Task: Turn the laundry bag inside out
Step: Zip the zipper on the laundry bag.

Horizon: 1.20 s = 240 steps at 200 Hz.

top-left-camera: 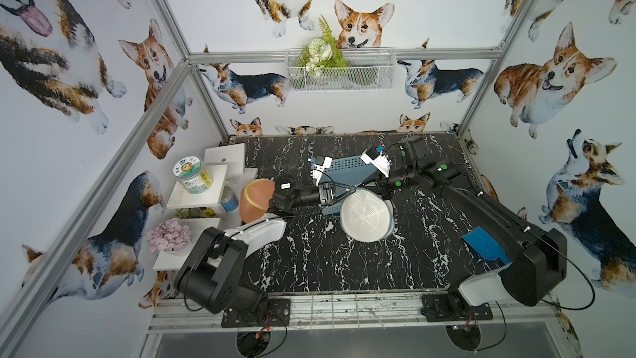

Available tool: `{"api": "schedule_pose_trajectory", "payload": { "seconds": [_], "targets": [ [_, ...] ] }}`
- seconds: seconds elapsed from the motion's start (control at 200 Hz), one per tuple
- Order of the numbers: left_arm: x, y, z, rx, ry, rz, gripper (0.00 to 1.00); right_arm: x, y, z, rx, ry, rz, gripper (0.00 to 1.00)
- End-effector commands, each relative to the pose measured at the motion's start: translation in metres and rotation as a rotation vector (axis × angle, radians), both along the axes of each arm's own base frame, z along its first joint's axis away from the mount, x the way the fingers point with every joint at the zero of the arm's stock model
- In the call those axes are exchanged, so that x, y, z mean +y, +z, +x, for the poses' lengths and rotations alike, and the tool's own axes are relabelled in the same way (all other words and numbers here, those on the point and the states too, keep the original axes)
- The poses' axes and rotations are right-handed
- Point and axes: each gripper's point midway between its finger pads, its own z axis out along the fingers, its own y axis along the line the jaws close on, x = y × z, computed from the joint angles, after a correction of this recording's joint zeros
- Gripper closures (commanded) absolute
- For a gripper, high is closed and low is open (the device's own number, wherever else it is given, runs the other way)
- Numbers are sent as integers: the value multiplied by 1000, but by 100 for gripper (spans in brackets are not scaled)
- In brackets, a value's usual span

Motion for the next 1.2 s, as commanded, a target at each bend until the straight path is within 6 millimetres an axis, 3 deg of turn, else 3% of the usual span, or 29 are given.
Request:
{"api": "schedule_pose_trajectory", "payload": {
  "seconds": [0.0,0.15,0.32,0.415,0.551,0.606,0.731,0.966,1.196],
  "targets": [
    [5,-39,4,-61,80,257,35,1,13,7,-45,-16,34,100],
    [6,-42,8,-70,108,297,36,2,14,4,-36,-3,47,100],
    [5,-42,10,-94,128,345,64,0,18,4,-49,-24,56,100],
    [7,-40,8,-103,131,353,71,0,18,7,-48,-42,55,100],
    [10,-35,6,-115,144,359,88,-7,13,18,-35,-137,32,100],
    [11,-33,5,-120,149,365,100,-13,7,24,-33,-193,9,100],
    [14,-27,4,-126,161,376,100,-27,-1,30,-28,-297,-34,100],
    [23,-15,2,-135,173,399,100,-53,-18,23,-42,-422,-94,100],
    [58,19,19,-69,273,201,100,-56,-44,2,31,-424,-58,100]
  ]
}}
